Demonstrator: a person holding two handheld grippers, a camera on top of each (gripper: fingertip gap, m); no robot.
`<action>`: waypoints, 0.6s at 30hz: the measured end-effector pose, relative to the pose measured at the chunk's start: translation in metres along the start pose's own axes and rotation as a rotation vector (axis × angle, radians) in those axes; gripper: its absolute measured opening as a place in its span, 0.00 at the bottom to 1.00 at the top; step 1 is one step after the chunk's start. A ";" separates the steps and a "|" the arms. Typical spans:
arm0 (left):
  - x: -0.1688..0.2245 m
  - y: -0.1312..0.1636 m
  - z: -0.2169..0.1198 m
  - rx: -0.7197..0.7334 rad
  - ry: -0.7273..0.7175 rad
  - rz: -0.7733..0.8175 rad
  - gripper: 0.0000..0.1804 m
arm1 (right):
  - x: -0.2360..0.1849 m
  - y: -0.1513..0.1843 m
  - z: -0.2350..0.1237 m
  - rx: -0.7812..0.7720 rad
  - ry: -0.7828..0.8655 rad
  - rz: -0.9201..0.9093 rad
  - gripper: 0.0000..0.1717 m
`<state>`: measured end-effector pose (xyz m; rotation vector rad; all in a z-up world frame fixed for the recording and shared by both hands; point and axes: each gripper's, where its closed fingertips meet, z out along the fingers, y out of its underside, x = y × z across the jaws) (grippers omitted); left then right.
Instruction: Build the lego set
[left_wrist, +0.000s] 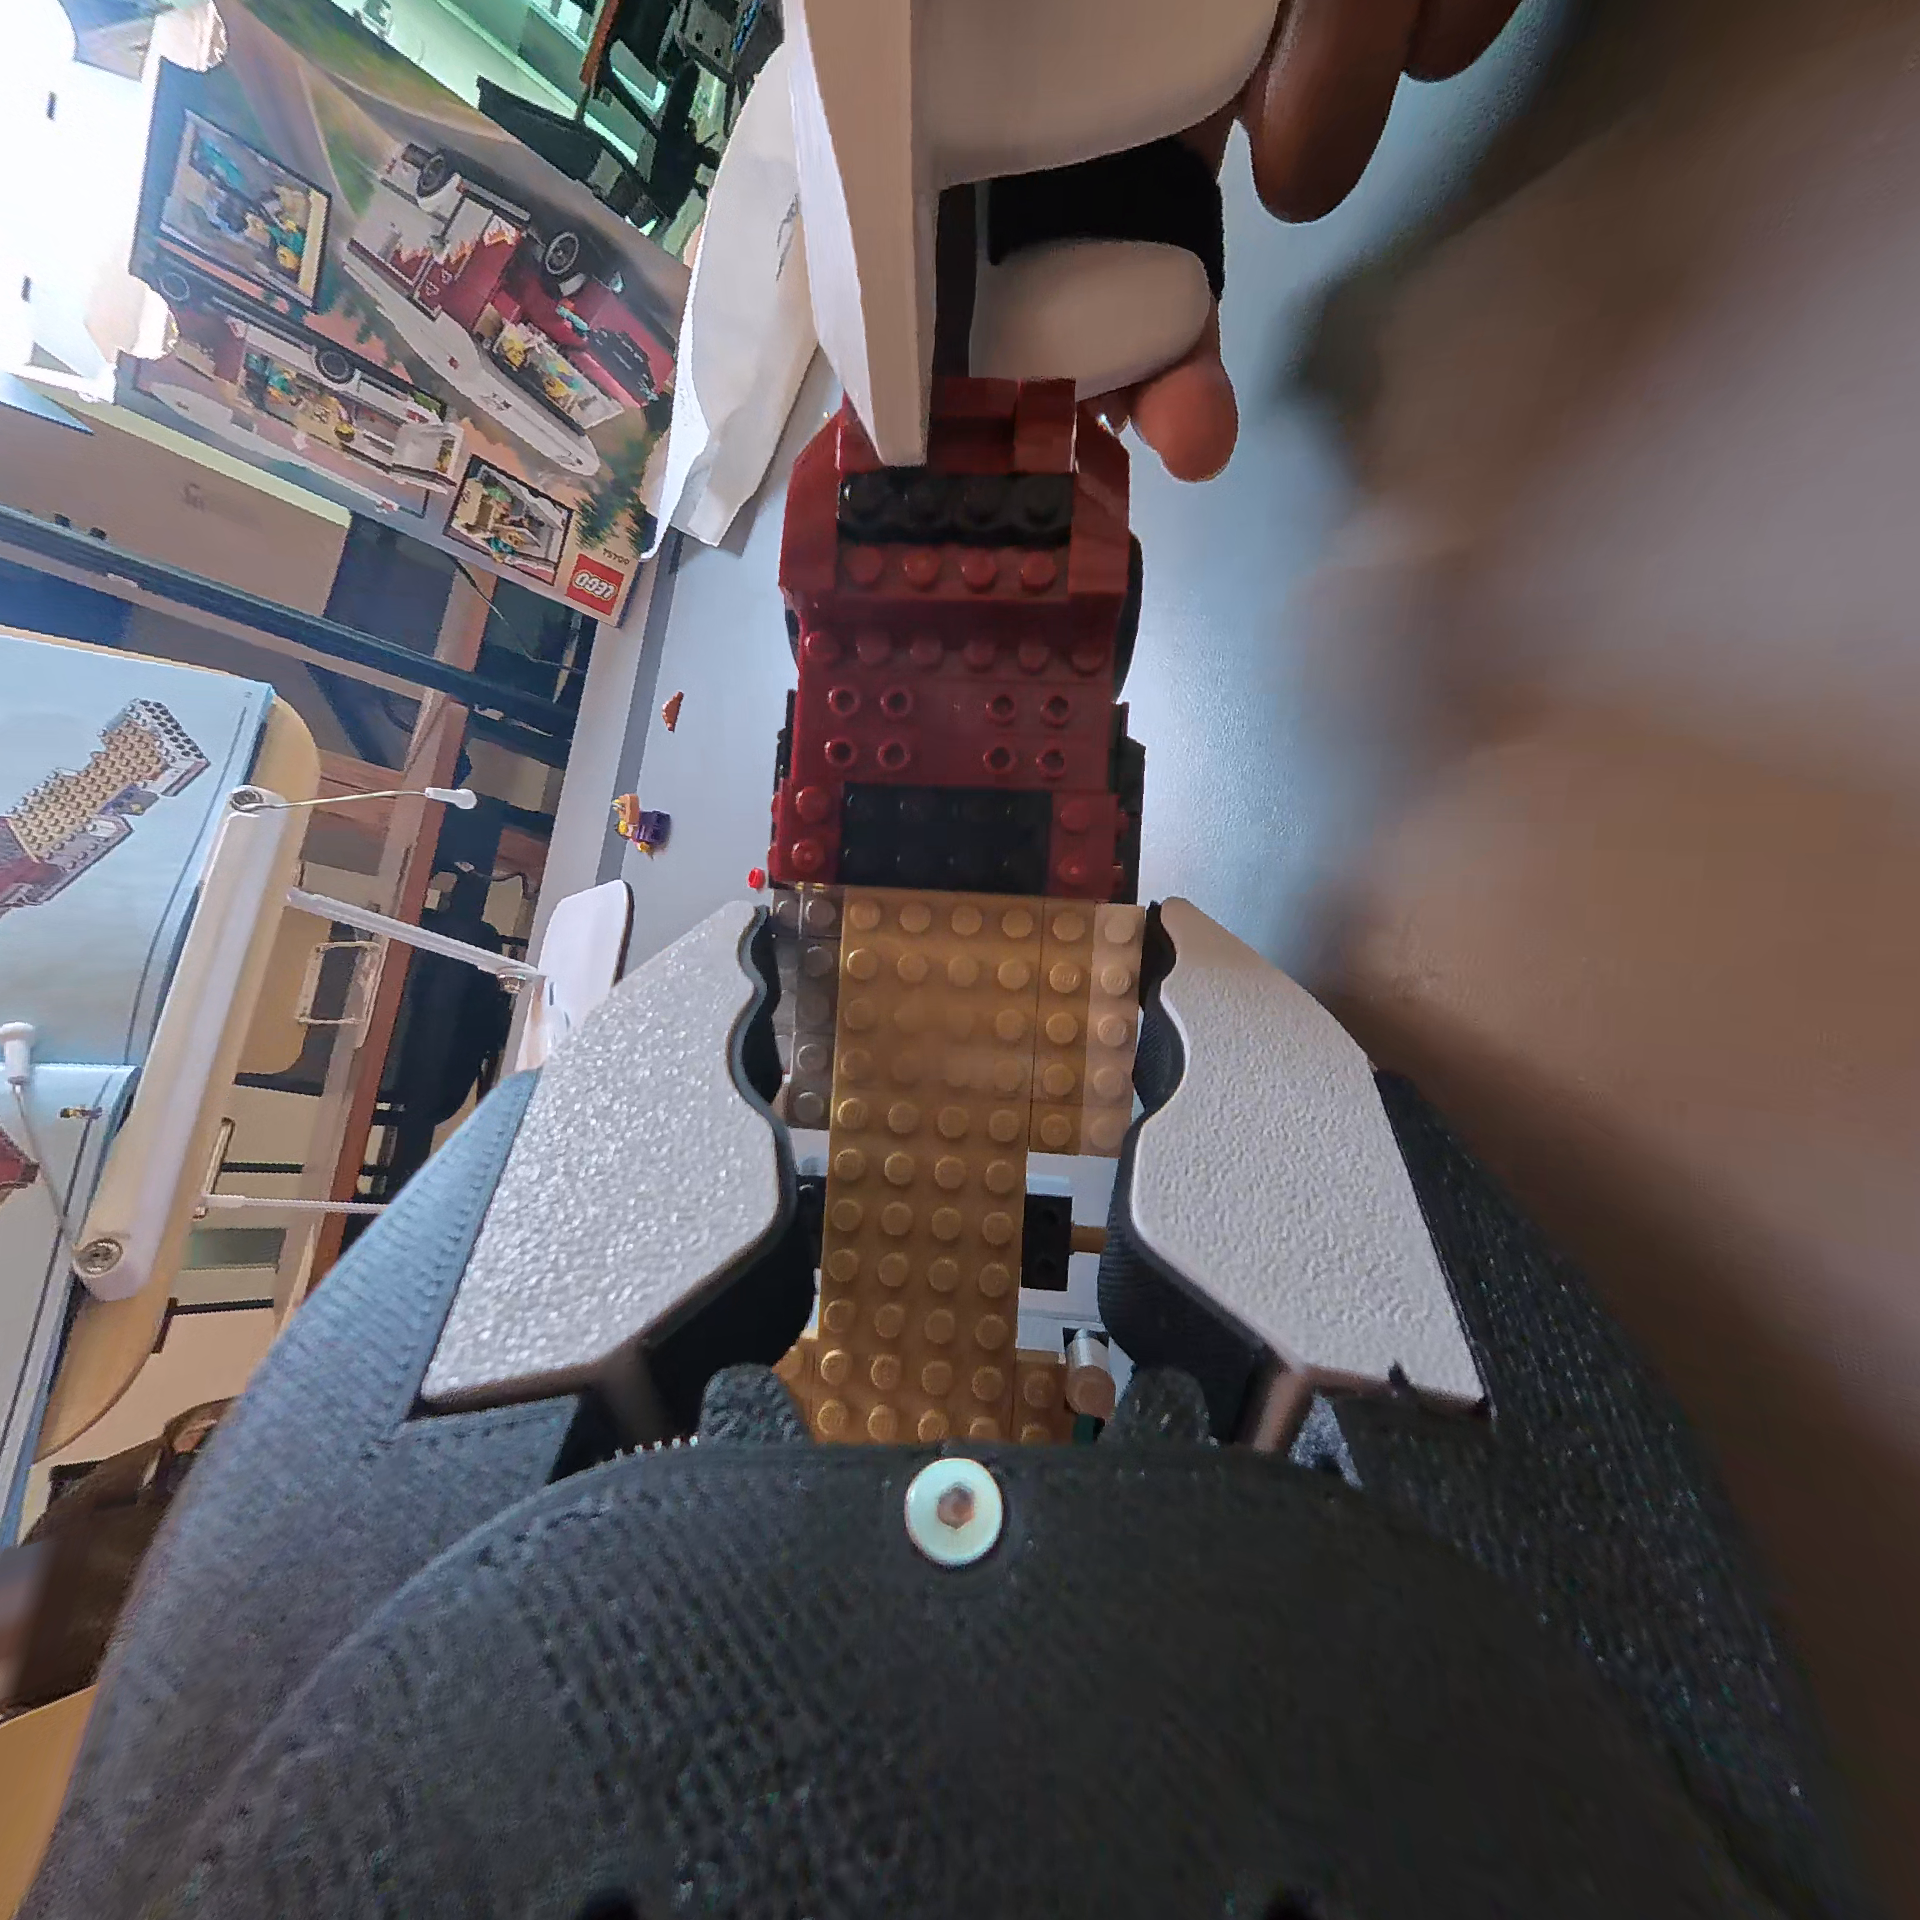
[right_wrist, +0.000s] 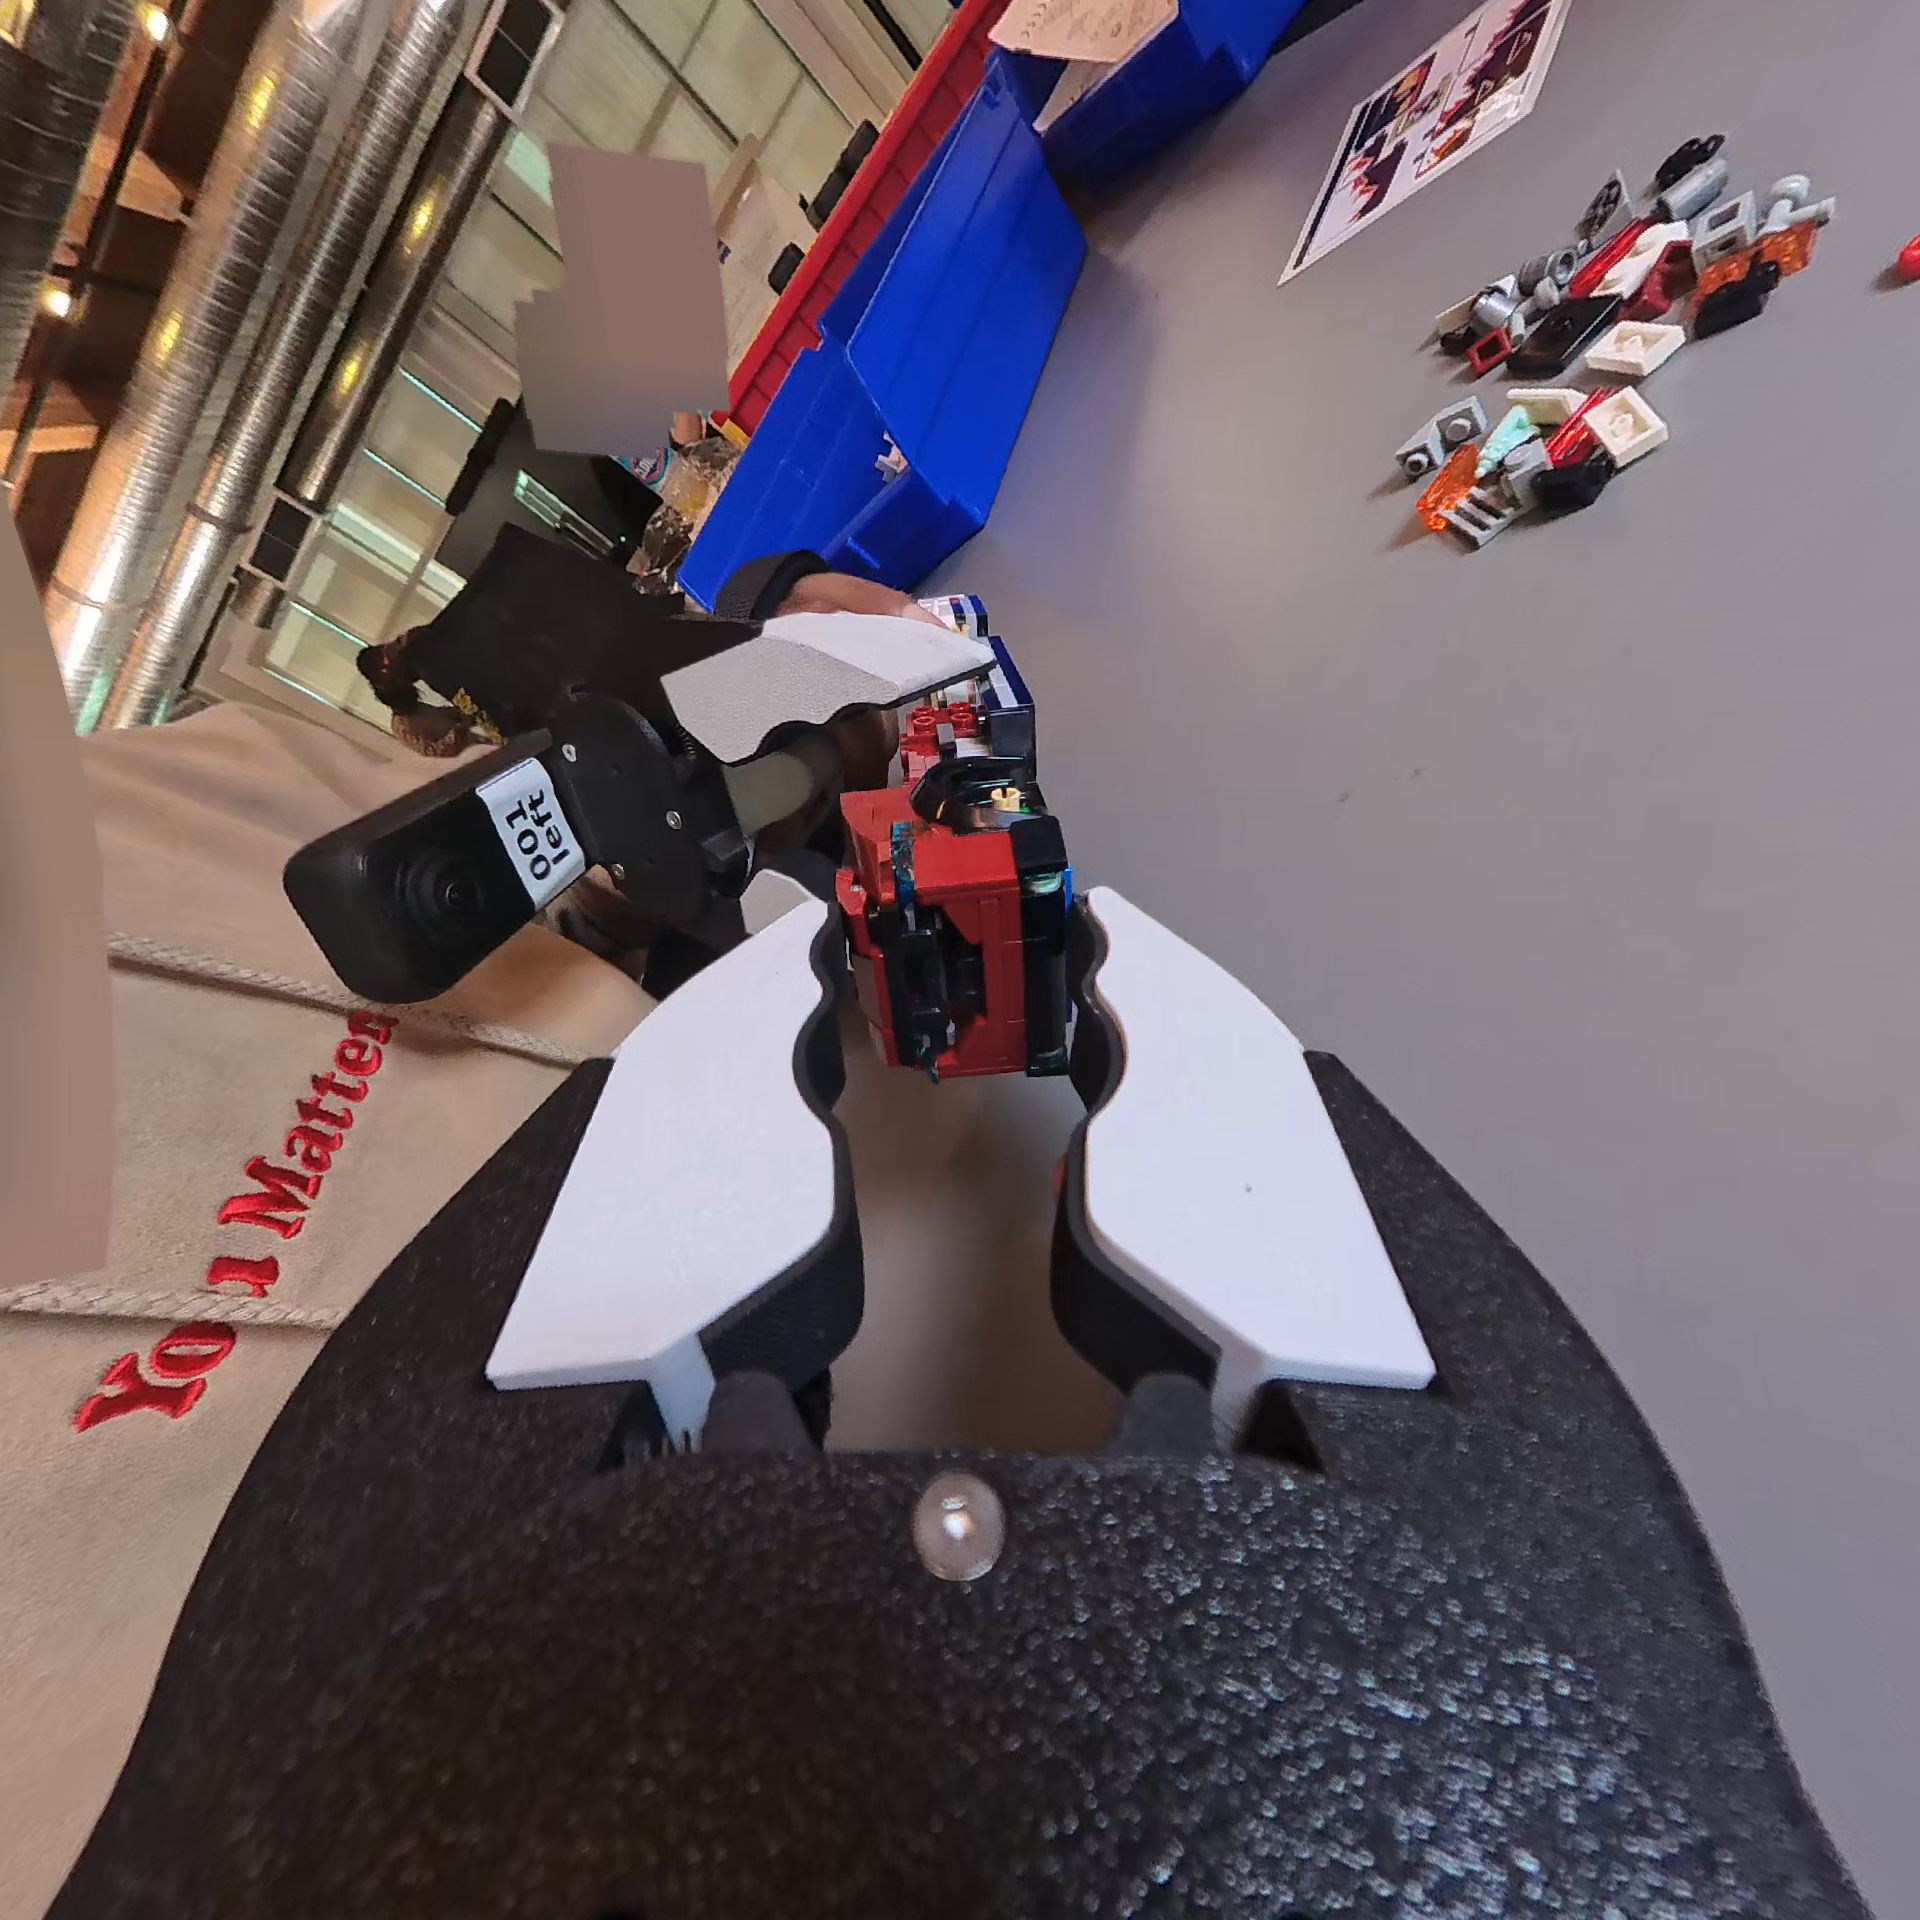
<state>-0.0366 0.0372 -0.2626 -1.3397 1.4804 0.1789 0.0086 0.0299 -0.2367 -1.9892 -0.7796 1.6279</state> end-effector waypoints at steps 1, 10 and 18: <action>0.000 -0.001 0.000 0.004 -0.006 0.008 0.37 | 0.000 0.000 0.000 -0.005 0.000 0.003 0.24; 0.002 0.000 0.002 -0.005 -0.026 0.062 0.33 | 0.005 0.000 -0.001 -0.036 -0.007 0.013 0.24; -0.004 0.017 0.003 -0.106 0.053 -0.038 0.45 | 0.009 0.001 0.003 -0.051 -0.017 0.027 0.24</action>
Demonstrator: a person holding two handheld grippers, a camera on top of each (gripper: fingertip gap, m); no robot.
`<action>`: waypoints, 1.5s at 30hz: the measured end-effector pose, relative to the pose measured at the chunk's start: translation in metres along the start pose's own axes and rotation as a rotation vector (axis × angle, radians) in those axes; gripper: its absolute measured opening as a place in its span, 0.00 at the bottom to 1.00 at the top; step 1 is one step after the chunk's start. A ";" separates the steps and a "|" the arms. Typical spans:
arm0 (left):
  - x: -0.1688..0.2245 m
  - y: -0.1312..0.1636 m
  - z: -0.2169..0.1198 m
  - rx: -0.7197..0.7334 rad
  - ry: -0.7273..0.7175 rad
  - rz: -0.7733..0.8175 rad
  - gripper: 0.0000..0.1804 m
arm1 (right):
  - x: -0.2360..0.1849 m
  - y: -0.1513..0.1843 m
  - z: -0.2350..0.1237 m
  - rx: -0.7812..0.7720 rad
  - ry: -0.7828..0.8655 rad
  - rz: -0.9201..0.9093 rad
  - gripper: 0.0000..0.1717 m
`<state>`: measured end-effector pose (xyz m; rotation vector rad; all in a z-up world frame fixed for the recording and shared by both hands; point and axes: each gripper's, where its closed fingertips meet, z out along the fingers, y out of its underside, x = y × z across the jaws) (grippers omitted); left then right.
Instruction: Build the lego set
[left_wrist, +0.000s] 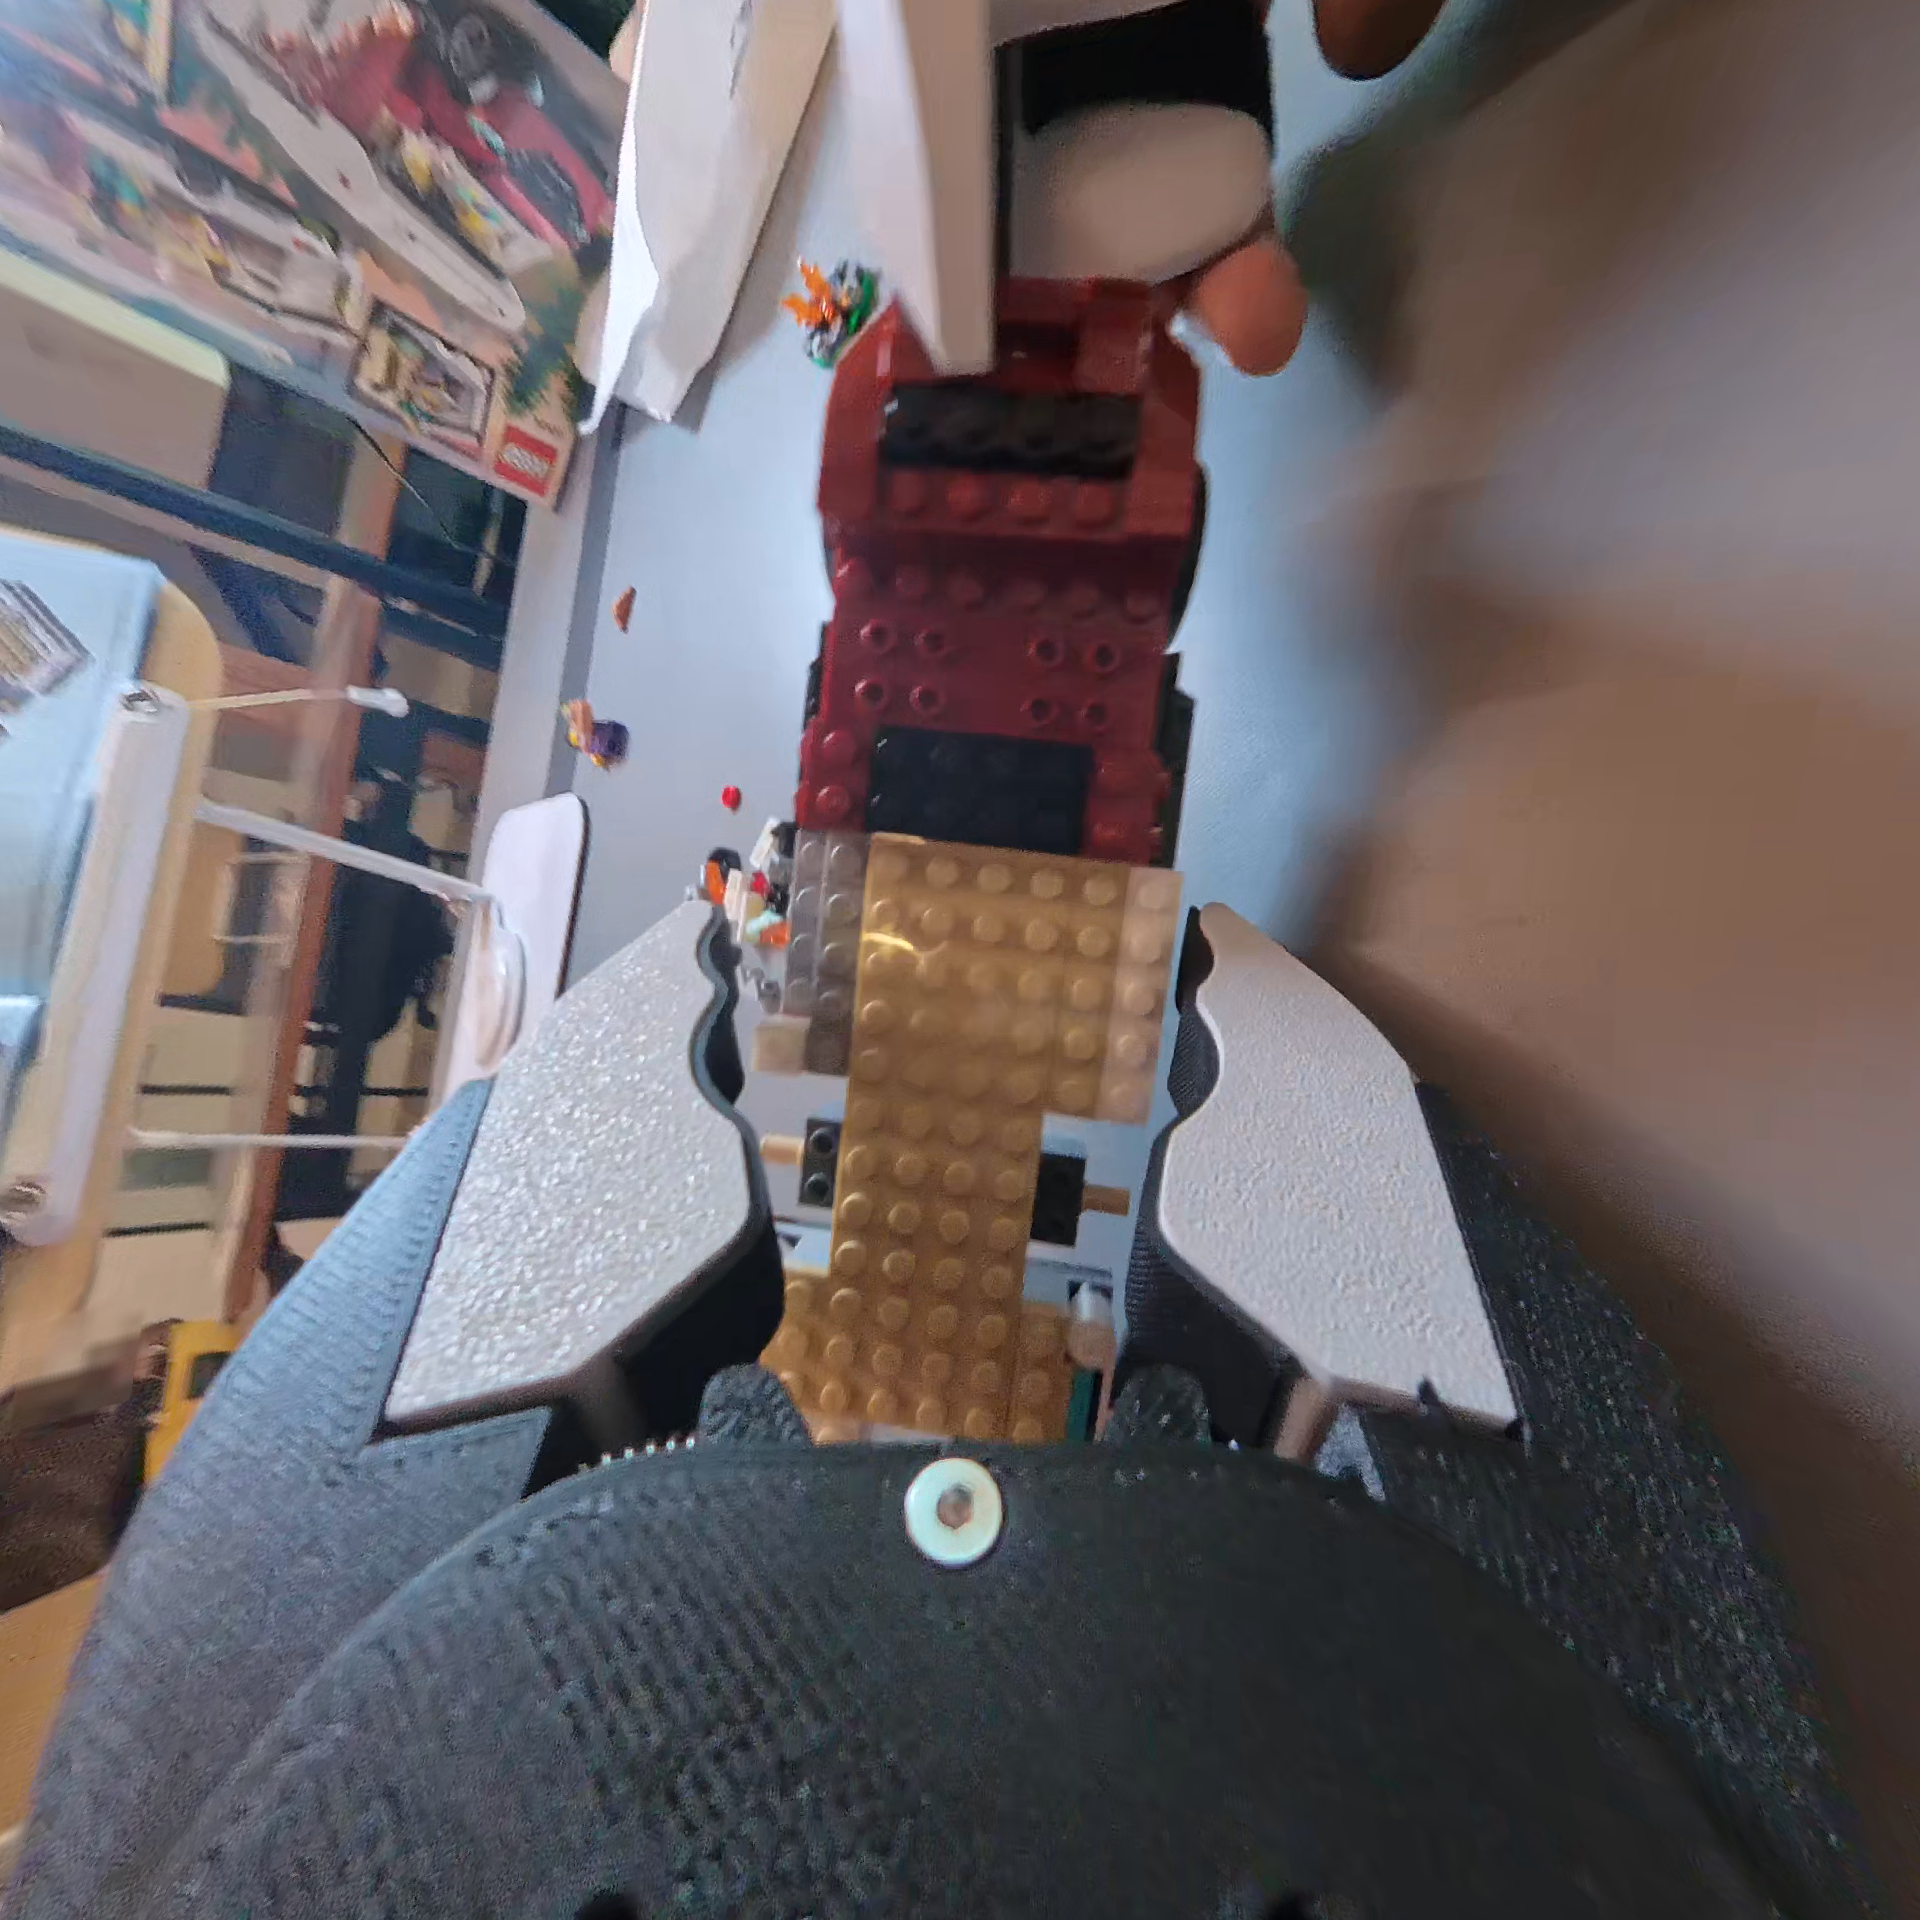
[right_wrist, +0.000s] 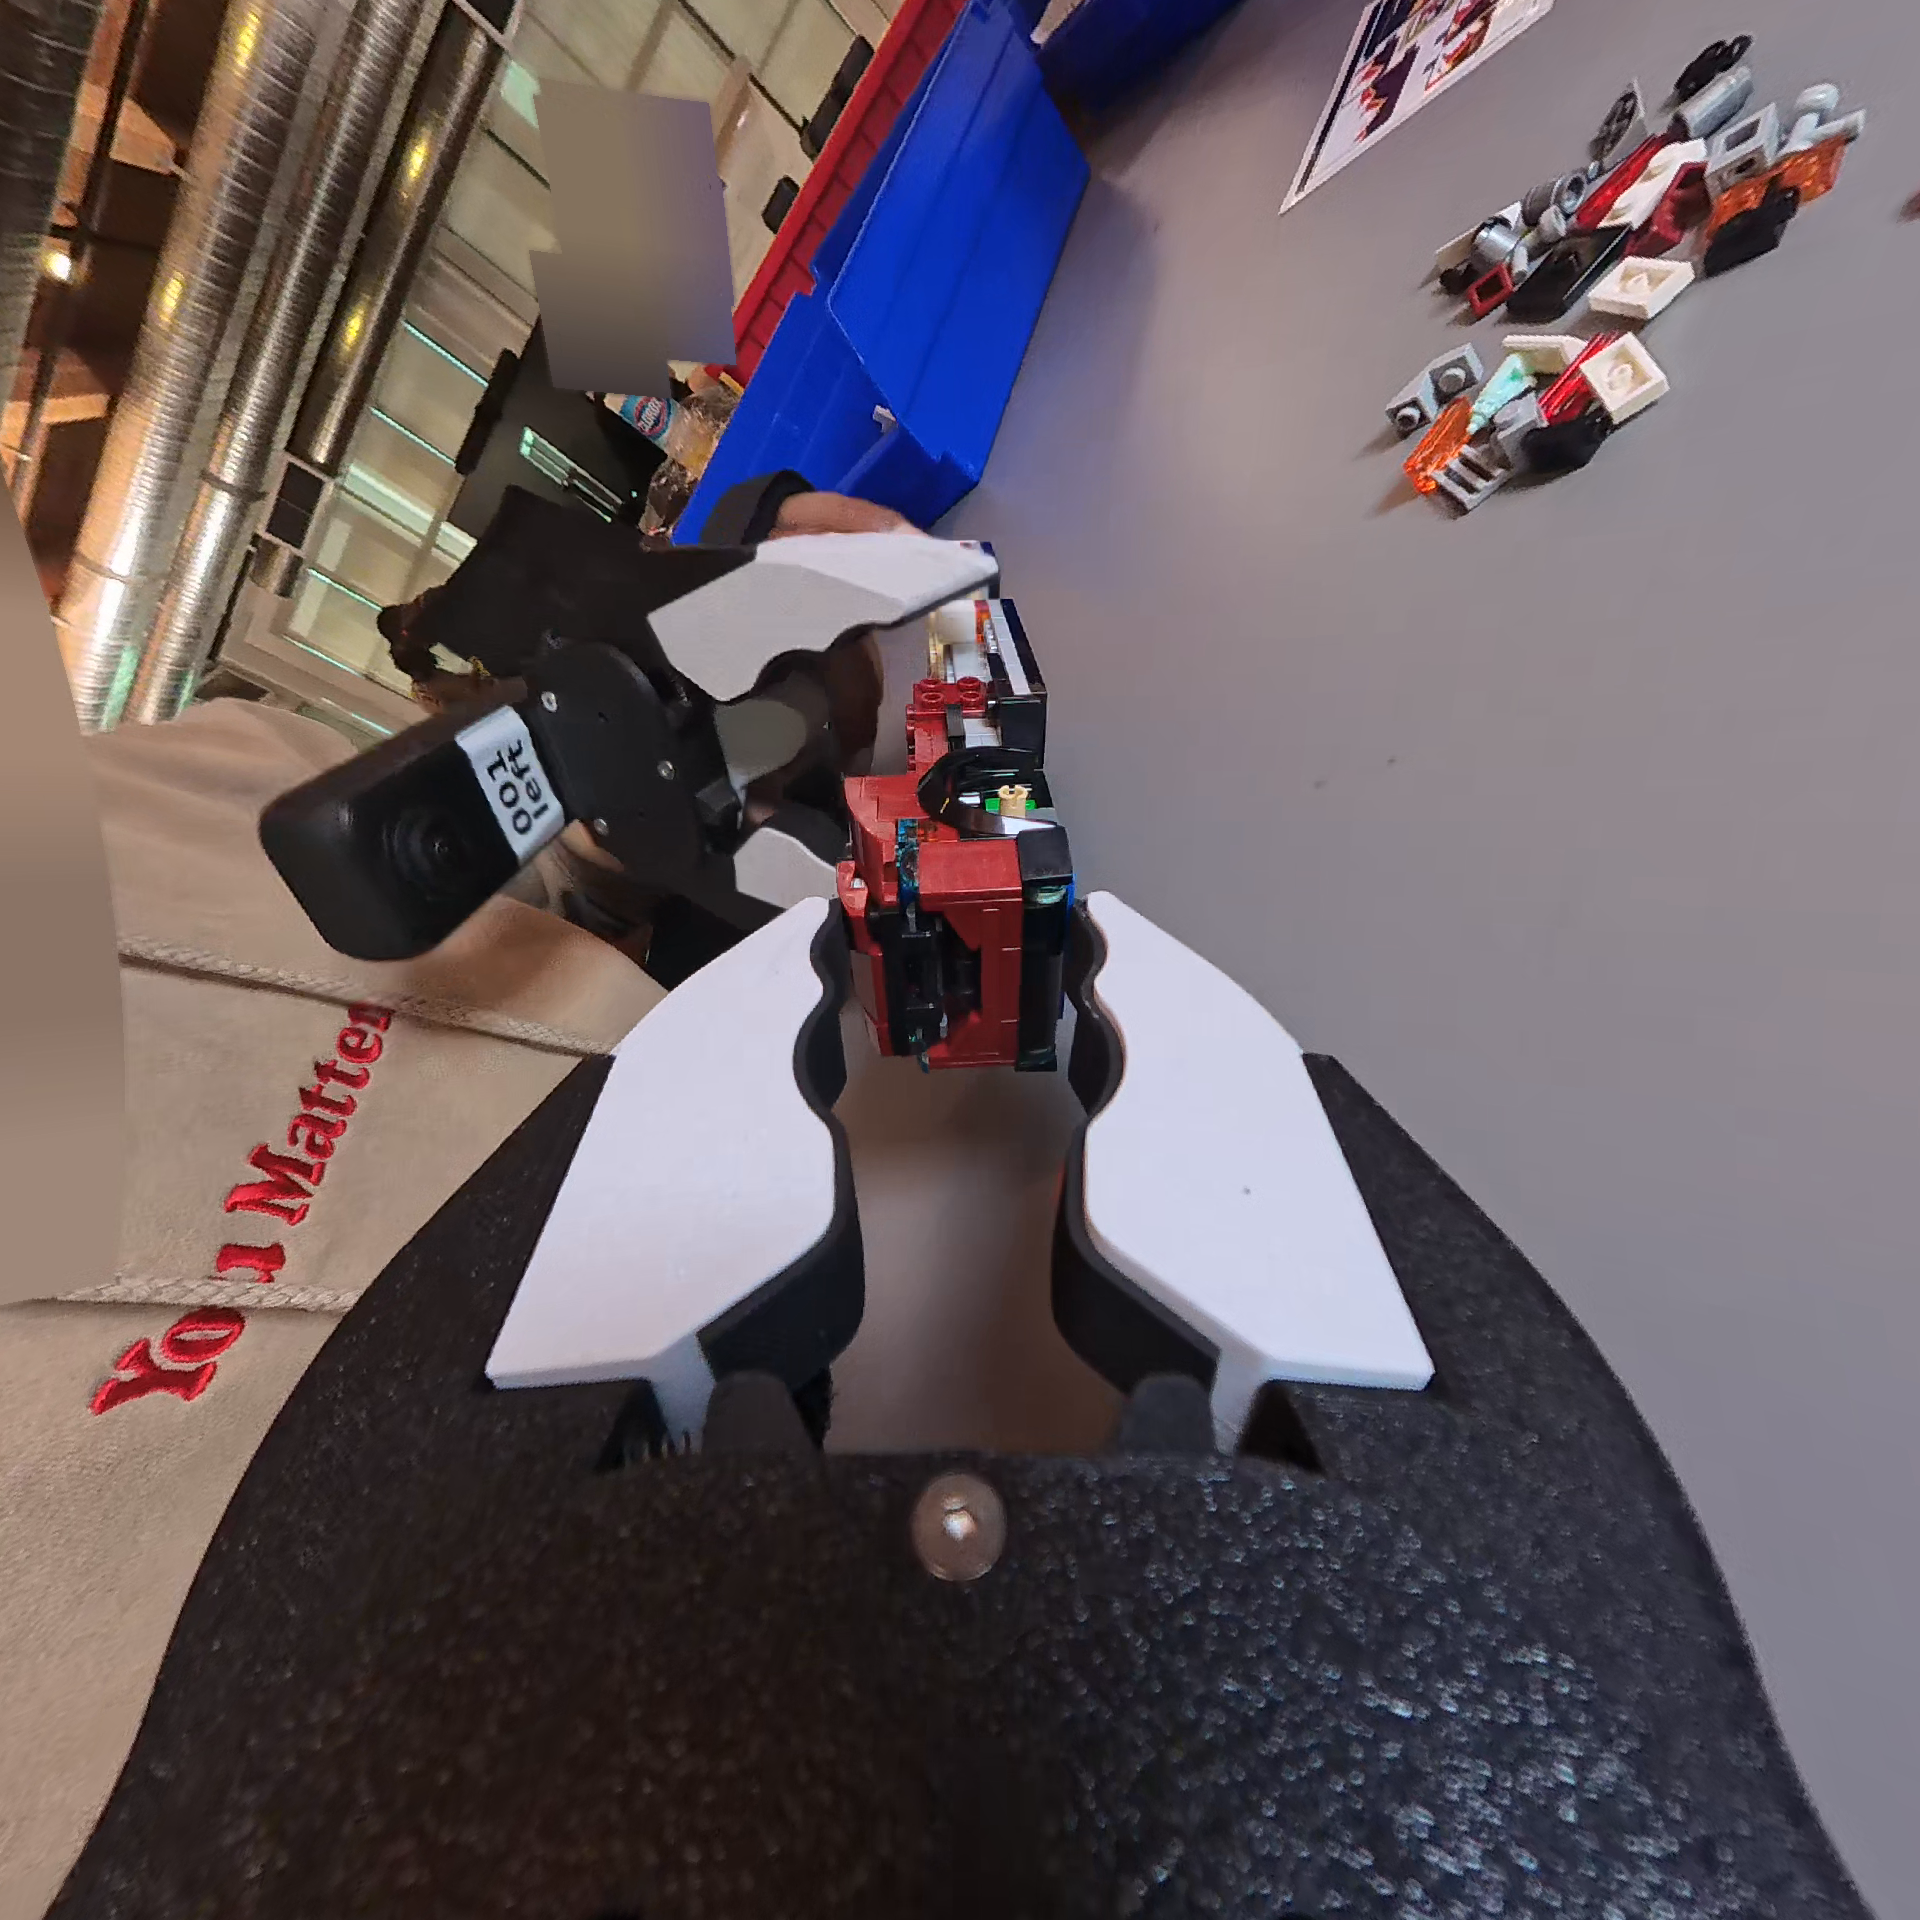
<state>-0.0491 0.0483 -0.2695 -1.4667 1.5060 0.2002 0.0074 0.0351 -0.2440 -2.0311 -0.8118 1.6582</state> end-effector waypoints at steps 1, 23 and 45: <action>-0.002 0.003 -0.002 -0.019 0.034 -0.026 0.46 | 0.000 0.000 0.000 -0.002 0.001 -0.007 0.24; 0.008 0.007 0.002 -0.116 0.262 0.053 0.44 | -0.011 0.003 0.000 -0.021 0.070 -0.187 0.24; 0.008 0.006 -0.002 -0.044 0.173 0.034 0.44 | -0.014 0.002 0.003 -0.028 -0.016 -0.093 0.25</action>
